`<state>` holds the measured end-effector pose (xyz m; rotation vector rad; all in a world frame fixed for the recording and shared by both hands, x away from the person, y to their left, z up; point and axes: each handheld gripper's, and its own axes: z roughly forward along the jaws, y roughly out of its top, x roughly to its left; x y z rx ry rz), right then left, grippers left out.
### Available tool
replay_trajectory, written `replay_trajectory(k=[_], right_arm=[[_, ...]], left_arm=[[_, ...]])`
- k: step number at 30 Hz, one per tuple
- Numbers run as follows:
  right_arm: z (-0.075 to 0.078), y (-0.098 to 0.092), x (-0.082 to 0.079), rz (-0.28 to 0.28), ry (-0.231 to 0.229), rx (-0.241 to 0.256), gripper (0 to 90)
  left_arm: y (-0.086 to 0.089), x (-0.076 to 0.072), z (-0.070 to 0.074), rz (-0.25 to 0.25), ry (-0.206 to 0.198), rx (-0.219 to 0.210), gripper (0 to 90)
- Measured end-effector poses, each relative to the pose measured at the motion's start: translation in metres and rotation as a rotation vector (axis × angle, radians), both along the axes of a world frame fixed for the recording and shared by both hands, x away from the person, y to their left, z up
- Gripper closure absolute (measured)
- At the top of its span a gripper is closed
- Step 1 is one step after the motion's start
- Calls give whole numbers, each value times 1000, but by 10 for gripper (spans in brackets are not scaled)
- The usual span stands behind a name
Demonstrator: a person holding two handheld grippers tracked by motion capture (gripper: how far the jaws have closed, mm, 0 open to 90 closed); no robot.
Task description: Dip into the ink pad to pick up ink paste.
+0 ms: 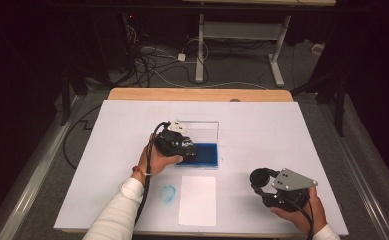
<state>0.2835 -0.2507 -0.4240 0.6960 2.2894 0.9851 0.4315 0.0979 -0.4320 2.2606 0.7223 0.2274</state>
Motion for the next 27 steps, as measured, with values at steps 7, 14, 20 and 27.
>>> replay_trajectory(k=[7, 14, 20, 27], right_arm=[[0, -2, 0, -8, 3, 0, 392], [-1, 1, 1, -1, 4, -7, 392], [-1, -1, 1, -5, 7, -5, 392], [0, 1, 2, 0, 6, -2, 392]], left_arm=[[-7, -3, 0, -1, -29, 30, 550], [-3, -3, -1, -1, -24, 7, 550], [-6, -4, -1, 0, -36, 29, 549], [-6, -4, 0, 4, -34, 34, 549]])
